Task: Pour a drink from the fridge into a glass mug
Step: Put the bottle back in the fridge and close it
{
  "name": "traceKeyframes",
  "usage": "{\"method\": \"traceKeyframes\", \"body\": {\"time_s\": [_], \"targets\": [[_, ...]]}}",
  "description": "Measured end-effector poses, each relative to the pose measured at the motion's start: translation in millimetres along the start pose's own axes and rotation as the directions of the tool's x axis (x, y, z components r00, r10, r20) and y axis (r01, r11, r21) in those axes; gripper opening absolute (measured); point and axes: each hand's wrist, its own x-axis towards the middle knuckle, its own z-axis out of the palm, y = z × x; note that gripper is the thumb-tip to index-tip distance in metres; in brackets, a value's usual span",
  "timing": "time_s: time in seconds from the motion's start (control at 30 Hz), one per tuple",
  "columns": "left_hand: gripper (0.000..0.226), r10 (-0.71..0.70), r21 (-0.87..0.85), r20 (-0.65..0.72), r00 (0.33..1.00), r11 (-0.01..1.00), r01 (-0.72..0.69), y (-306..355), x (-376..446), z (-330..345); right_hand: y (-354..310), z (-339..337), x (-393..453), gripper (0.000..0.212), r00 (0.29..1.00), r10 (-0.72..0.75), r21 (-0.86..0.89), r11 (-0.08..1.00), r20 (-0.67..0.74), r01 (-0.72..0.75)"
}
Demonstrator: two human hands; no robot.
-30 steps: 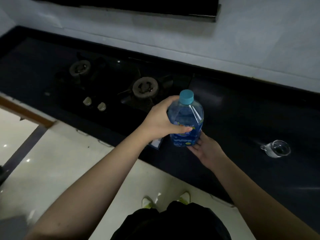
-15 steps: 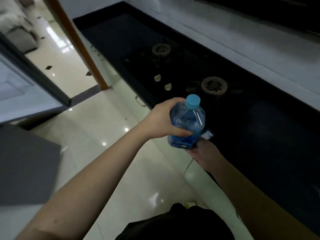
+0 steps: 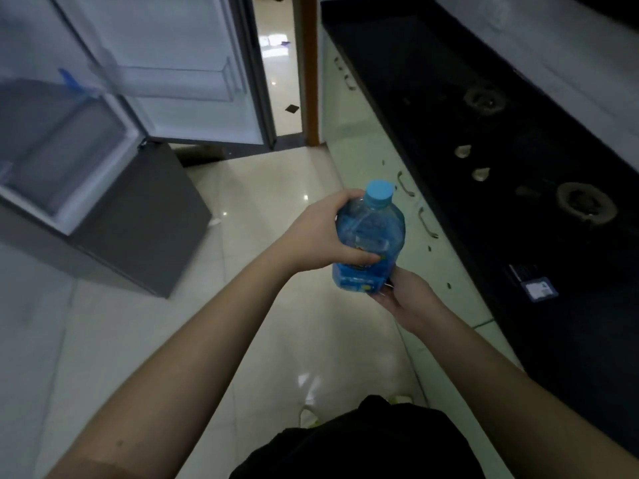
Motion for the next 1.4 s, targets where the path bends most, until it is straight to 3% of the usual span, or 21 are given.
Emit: {"method": "traceKeyframes", "body": {"time_s": [0.27, 0.47, 0.9, 1.13, 1.4], "targets": [[0.091, -0.131, -0.076, -0.231, 0.964, 0.99, 0.116, -31, -63, -83, 8, 99, 4, 0.027, 0.969, 0.03, -0.183, 0.983, 0.246, 0.016], [0.084, -0.251, -0.16, -0.404, 0.88, 0.966, 0.202, -56, -76, -131, -4, 163, 26, 0.03, 0.919, 0.094, -0.285, 0.958, 0.384, 0.021], [0.081, -0.368, -0.105, -0.633, 0.681, 0.912, 0.395, -95, -36, -232, -53, 294, 119, 0.024, 0.77, 0.279, -0.394, 0.918, 0.574, -0.038], [0.076, -0.352, -0.106, -0.748, 0.563, 0.9, 0.422, -99, -14, -287, -87, 368, 146, 0.02, 0.727, 0.274, -0.406, 0.914, 0.63, 0.007], [0.075, -0.324, -0.122, -0.833, 0.448, 0.898, 0.422, -129, -4, -383, -113, 466, 156, 0.021, 0.63, 0.219, -0.344, 0.936, 0.745, 0.081]]}}
